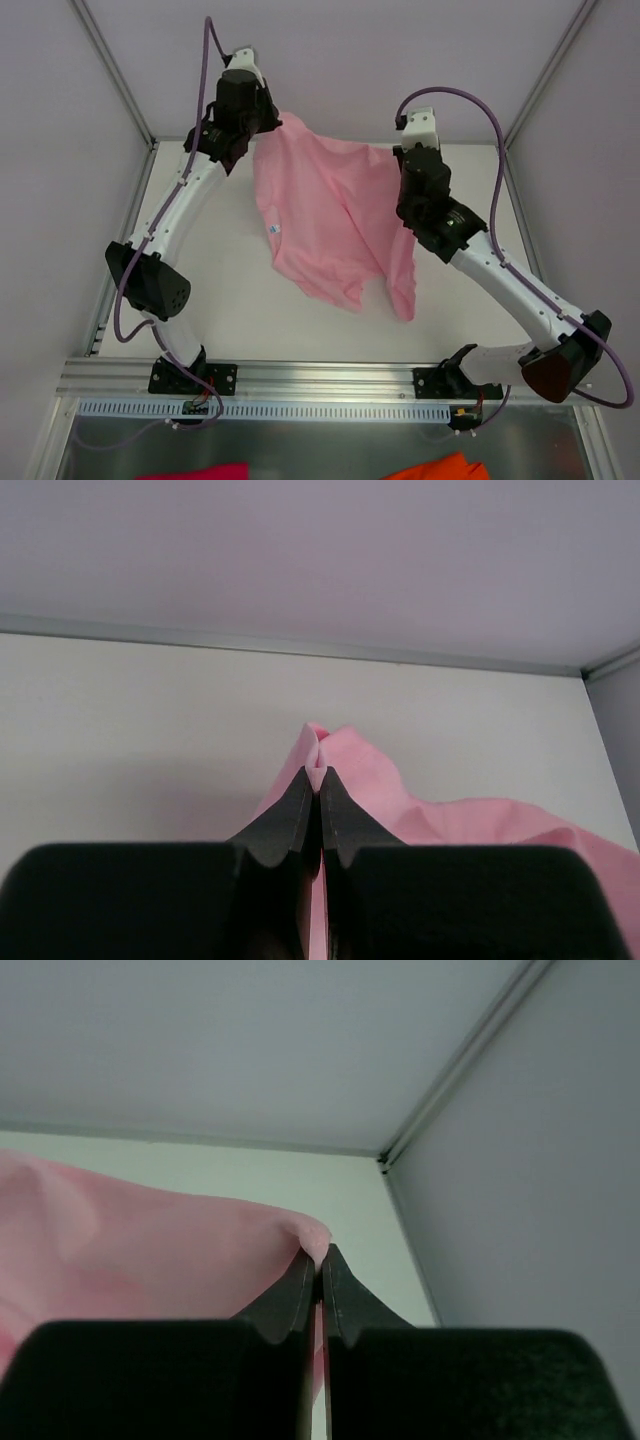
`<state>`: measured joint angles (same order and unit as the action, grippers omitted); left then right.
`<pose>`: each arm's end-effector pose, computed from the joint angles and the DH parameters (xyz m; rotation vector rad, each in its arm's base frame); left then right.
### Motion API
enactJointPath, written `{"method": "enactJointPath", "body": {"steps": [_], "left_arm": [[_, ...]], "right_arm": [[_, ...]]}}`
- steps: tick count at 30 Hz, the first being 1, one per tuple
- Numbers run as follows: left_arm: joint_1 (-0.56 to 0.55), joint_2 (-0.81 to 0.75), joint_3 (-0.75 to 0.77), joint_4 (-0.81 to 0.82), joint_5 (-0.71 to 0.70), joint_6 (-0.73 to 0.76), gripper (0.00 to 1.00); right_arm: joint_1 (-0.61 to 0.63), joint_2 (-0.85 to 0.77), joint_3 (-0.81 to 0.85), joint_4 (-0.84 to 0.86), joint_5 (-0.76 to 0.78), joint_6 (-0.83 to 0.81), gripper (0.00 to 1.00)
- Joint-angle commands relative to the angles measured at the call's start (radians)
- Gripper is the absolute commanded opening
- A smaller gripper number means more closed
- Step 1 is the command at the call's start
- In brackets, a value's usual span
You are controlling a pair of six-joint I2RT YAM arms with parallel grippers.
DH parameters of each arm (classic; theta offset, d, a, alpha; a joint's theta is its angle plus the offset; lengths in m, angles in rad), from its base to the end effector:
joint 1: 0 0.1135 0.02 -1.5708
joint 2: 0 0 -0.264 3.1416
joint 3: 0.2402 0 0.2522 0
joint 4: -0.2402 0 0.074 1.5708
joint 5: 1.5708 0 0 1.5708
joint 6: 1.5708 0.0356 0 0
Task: Fold and stack the t-shirts
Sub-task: Flatten out the tshirt
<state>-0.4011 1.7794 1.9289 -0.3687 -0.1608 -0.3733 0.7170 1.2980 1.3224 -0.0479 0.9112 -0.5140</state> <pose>0.3838 -0.1566 0.4439 -0.0913 1.8036 -0.4111 0.2356 0.1681 0.4314 -0.2716 1.5910 -0.5656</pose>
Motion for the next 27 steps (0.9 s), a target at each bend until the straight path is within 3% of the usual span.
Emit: {"method": "enactJointPath", "body": {"steps": [1,6,12,16,19,27], "left_arm": [[0.024,-0.072,0.033,-0.072,-0.112,0.056,0.00],[0.025,-0.257,-0.071,-0.016,-0.212,0.080,0.00],[0.015,-0.500,-0.244,0.051,-0.180,0.060,0.00],[0.010,-0.652,-0.384,0.111,-0.085,0.050,0.00],[-0.017,-0.760,-0.447,0.111,0.013,0.056,0.00],[-0.073,-0.919,-0.545,0.247,0.349,0.100,0.00]], "right_arm": [[-0.045,-0.065,0.020,0.170,0.107,-0.207,0.01],[-0.134,-0.131,0.040,0.236,0.142,-0.233,0.01],[-0.137,-0.284,-0.040,0.373,0.175,-0.285,0.01],[-0.131,-0.462,-0.110,0.275,0.022,-0.118,0.01],[-0.129,-0.577,-0.101,0.073,-0.041,0.010,0.01],[-0.131,-0.746,-0.132,-0.003,-0.211,0.118,0.01]]}}
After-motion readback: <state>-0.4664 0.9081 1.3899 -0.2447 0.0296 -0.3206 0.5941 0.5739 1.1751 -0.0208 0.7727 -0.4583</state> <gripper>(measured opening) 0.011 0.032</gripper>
